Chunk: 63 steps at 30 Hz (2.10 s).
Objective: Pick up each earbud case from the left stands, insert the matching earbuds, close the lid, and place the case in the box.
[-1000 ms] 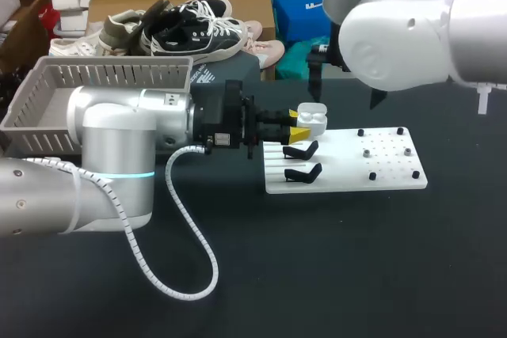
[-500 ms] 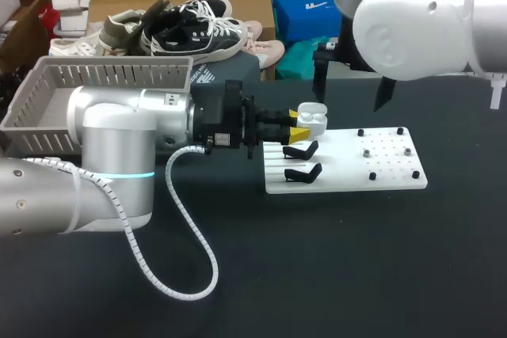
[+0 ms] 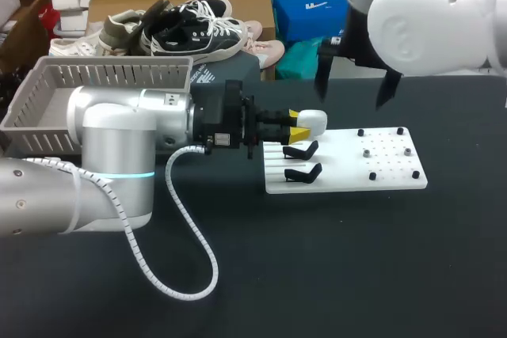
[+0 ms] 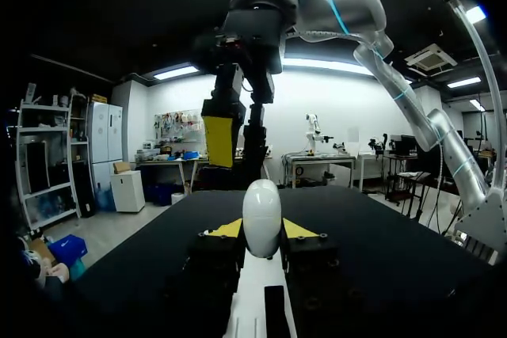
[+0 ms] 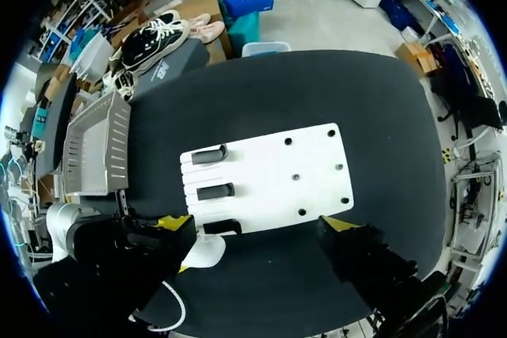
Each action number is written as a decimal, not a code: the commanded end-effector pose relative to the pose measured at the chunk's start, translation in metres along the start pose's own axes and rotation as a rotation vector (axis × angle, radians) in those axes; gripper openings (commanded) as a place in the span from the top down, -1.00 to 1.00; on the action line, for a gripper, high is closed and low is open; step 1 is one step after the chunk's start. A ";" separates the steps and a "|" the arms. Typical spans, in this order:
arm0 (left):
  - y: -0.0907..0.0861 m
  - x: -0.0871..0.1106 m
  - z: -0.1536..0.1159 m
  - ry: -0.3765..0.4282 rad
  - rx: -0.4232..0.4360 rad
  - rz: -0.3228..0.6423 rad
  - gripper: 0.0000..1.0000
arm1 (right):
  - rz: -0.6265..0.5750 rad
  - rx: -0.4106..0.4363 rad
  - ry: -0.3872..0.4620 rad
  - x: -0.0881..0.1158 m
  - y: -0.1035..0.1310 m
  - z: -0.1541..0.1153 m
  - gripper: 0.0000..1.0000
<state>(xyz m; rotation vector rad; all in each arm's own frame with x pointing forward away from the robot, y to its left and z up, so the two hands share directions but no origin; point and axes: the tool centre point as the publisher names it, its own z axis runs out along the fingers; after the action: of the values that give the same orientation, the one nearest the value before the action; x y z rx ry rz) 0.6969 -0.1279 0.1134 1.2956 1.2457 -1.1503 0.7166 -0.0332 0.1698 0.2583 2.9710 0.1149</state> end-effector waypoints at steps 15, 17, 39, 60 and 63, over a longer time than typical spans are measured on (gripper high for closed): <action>-0.002 -0.007 -0.015 0.004 -0.039 -0.001 1.00 | -0.166 -0.077 -0.038 0.018 -0.068 -0.038 -1.00; -0.004 -0.011 -0.023 0.006 -0.061 -0.003 1.00 | -0.187 -0.081 -0.025 0.021 -0.073 -0.037 -1.00; -0.006 -0.031 -0.145 0.186 -0.405 -0.212 1.00 | -0.194 -0.168 -0.060 0.028 -0.082 -0.029 -1.00; 0.067 0.001 -0.250 0.434 -0.805 -0.366 1.00 | -0.194 -0.168 -0.060 0.028 -0.082 -0.029 -1.00; 0.073 0.012 -0.269 0.467 -0.846 -0.393 1.00 | -0.194 -0.168 -0.060 0.028 -0.082 -0.029 -1.00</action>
<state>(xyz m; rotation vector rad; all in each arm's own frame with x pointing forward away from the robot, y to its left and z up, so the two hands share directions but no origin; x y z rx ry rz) 0.7674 0.1389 0.1345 0.7261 2.0837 -0.4763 0.6733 -0.1093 0.1873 -0.0460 2.8897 0.3222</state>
